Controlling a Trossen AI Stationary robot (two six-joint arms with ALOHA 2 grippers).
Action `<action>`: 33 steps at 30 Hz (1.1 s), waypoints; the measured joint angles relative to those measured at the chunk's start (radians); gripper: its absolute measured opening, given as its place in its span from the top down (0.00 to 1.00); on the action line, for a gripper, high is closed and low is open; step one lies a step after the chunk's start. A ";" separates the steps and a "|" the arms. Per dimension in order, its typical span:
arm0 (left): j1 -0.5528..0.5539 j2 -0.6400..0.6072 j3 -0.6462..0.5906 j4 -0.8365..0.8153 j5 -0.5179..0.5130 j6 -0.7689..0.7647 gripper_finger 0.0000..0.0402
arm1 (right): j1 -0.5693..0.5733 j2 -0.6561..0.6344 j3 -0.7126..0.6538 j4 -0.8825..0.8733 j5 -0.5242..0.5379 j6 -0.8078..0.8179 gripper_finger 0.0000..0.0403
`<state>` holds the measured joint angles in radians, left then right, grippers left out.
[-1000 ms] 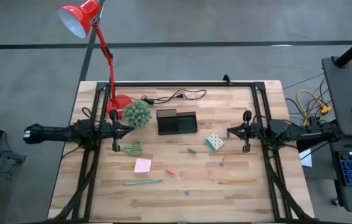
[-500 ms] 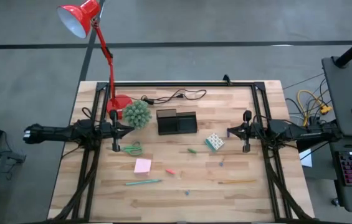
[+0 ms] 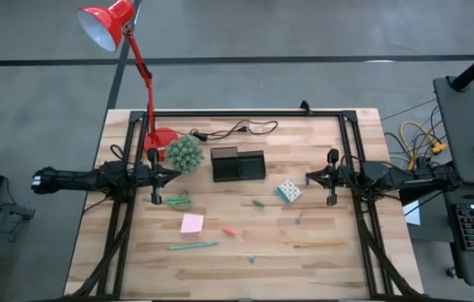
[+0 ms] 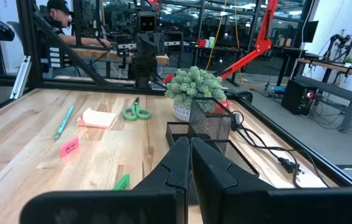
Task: Pick and place office supplies into organizer
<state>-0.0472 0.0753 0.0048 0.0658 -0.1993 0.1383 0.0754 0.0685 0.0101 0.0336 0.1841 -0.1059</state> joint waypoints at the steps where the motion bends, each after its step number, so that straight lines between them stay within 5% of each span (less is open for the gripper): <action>1: 0.000 0.000 0.000 0.000 0.000 0.000 1.00 | 0.000 0.000 0.000 0.000 0.000 0.000 0.98; 29: 0.000 0.000 0.000 0.000 0.000 0.000 1.00 | 0.000 0.000 0.000 0.000 0.000 0.000 0.98; 33: 0.000 0.000 0.000 0.000 0.000 0.055 1.00 | 0.000 0.000 0.000 0.000 0.000 -0.111 0.98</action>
<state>-0.0475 0.0754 0.0048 0.0658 -0.1993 0.1931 0.0755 0.0681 0.0101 0.0338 0.1841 -0.2168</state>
